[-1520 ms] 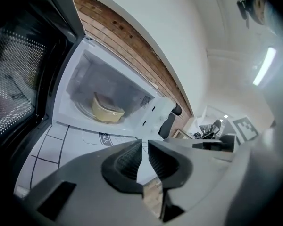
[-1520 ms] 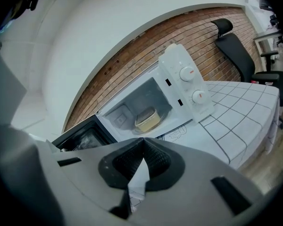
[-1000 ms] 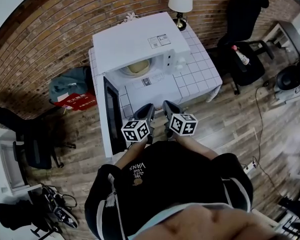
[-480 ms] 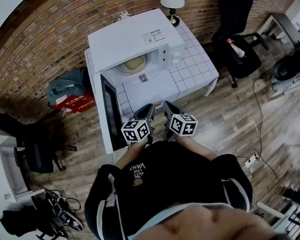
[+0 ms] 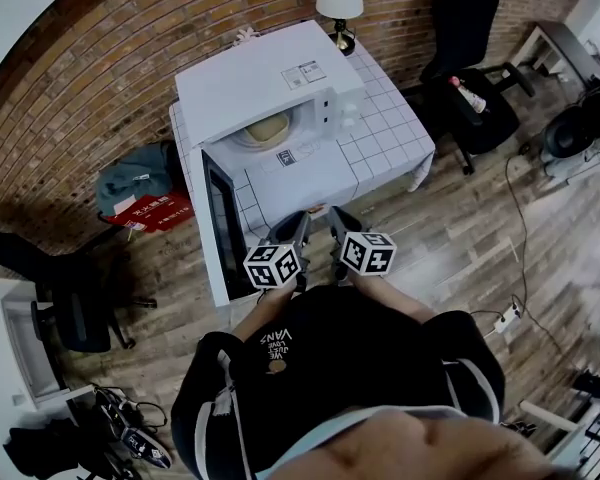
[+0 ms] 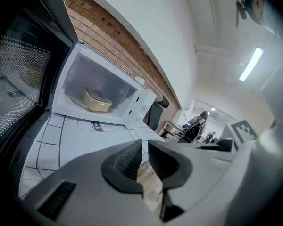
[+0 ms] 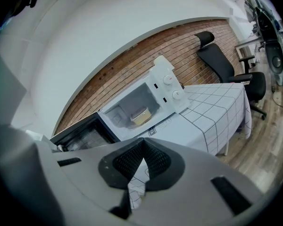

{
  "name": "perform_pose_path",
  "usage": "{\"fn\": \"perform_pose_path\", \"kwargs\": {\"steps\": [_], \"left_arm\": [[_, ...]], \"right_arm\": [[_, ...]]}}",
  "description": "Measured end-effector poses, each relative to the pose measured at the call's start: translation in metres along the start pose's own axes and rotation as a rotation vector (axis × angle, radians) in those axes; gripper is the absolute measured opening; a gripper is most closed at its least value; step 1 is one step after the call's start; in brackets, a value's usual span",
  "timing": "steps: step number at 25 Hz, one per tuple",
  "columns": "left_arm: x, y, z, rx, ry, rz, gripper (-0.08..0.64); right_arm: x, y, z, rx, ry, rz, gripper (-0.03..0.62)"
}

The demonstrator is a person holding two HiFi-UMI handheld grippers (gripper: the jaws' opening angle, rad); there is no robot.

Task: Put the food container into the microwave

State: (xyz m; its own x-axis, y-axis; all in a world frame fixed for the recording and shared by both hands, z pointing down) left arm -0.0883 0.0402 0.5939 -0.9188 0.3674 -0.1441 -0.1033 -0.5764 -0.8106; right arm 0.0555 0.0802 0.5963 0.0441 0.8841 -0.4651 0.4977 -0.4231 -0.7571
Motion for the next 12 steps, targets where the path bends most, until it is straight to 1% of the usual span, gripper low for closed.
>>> {"fn": "perform_pose_path", "kwargs": {"steps": [12], "left_arm": [[0.0089, -0.0038, -0.0004, 0.004, -0.007, 0.000, 0.046]], "right_arm": [[0.0066, -0.0080, 0.0031, 0.010, -0.028, 0.002, 0.005]]}}
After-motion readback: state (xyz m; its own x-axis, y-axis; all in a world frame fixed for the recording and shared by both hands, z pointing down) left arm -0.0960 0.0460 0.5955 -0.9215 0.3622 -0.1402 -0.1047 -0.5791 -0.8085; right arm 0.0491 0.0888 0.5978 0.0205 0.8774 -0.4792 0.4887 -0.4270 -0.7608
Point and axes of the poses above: the fingertips, and each gripper's own axes: x backward along the fingers, z to its left, y out of its top, the point moved 7 cm from there along x, backward along the fingers, and after that the axes turned 13 degrees about -y, right-handed, at the moved point
